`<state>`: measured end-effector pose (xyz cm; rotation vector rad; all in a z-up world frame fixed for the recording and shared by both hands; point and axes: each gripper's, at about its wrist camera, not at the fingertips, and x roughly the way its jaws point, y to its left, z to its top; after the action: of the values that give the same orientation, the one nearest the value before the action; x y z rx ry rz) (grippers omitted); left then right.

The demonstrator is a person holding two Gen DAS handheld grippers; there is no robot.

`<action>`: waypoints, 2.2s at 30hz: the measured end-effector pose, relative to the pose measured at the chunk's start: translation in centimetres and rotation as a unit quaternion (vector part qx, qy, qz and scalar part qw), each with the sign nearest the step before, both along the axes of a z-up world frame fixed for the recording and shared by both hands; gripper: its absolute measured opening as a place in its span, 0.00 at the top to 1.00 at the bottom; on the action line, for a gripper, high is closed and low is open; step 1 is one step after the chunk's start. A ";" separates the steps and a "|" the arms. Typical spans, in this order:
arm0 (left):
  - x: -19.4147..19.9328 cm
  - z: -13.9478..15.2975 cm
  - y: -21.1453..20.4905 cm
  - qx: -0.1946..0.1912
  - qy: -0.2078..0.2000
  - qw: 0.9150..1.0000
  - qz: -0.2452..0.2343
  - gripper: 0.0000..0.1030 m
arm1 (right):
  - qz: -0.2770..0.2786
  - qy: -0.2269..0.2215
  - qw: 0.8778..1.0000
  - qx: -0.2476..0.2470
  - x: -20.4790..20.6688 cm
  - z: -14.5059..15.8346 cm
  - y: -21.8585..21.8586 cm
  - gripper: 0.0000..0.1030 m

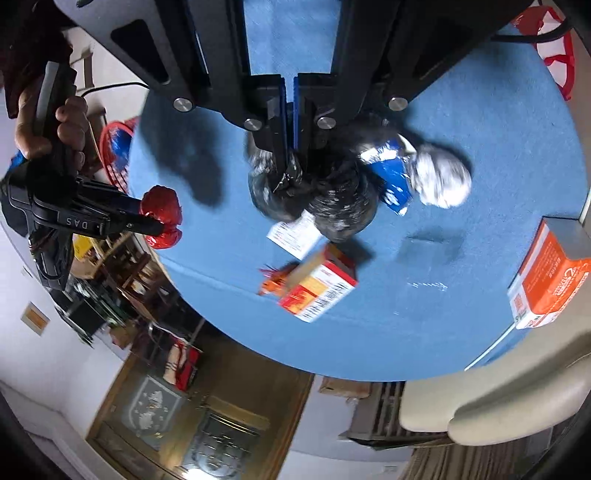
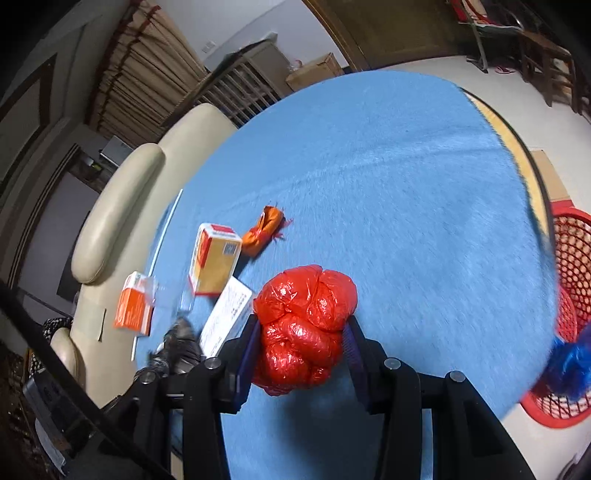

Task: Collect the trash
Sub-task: 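Lift the red bag with the right tool while the left tool lifts the black bag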

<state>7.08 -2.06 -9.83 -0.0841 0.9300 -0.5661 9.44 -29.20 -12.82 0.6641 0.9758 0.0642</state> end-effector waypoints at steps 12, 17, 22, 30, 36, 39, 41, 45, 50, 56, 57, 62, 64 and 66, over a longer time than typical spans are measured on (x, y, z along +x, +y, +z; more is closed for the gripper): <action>-2.9 -1.7 -0.6 0.007 0.017 1.000 -0.012 0.45 | 0.014 0.015 0.999 -0.033 -5.6 -1.3 -0.5 0.54; -3.3 -1.6 0.0 -0.022 0.029 0.999 -0.001 0.32 | 0.022 0.021 0.999 -0.045 -5.8 -2.1 0.1 0.54; -3.0 -1.8 0.1 -0.006 0.016 1.000 0.014 0.32 | 0.029 0.023 0.997 -0.068 -5.7 -2.5 0.9 0.52; -3.6 -3.0 3.0 -0.036 0.062 0.997 0.040 0.32 | 0.029 0.024 0.997 -0.067 -5.7 -2.8 0.8 0.52; -3.2 -3.2 0.0 -0.027 0.068 0.997 0.034 0.32 | 0.037 0.040 0.997 -0.046 -5.6 -3.8 1.2 0.51; -1.5 -3.4 -2.1 -0.015 0.063 0.997 0.037 0.32 | 0.040 0.040 0.997 -0.054 -5.7 -4.0 1.6 0.51; -0.6 -3.5 -3.4 0.001 0.050 0.998 0.036 0.32 | 0.041 0.037 0.997 -0.061 -5.7 -3.9 1.8 0.51; 0.7 -3.9 -8.0 0.095 0.017 0.995 0.022 0.54 | 0.030 0.025 0.997 -0.074 -6.2 -3.3 1.2 0.51; 0.1 -4.2 -10.6 0.132 -0.001 0.991 -0.012 0.72 | -0.023 0.002 0.997 -0.072 -7.5 -2.5 -2.5 0.52; -2.4 -3.9 -12.8 0.160 -0.036 0.985 -0.062 0.74 | -0.064 0.002 0.997 -0.054 -9.0 -2.9 -5.7 0.52; -2.7 -3.7 -12.9 0.151 -0.035 0.985 -0.073 0.75 | -0.066 -0.001 0.996 -0.054 -9.4 -2.8 -6.0 0.52; -3.1 -2.4 -13.0 0.127 -0.037 0.986 -0.098 0.75 | -0.087 -0.024 0.994 -0.061 -11.5 -1.9 -8.1 0.52; -3.3 -1.9 -13.7 0.121 -0.038 0.986 -0.105 0.75 | -0.100 -0.032 0.993 -0.062 -12.2 -1.5 -9.1 0.52; -3.7 -1.3 -14.3 0.114 -0.039 0.986 -0.118 0.75 | -0.118 -0.040 0.990 -0.064 -12.9 -1.1 -10.3 0.52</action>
<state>3.42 -16.34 -11.14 0.2559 0.9292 -0.6725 -3.43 -39.53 -13.90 0.6487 0.8115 -0.1779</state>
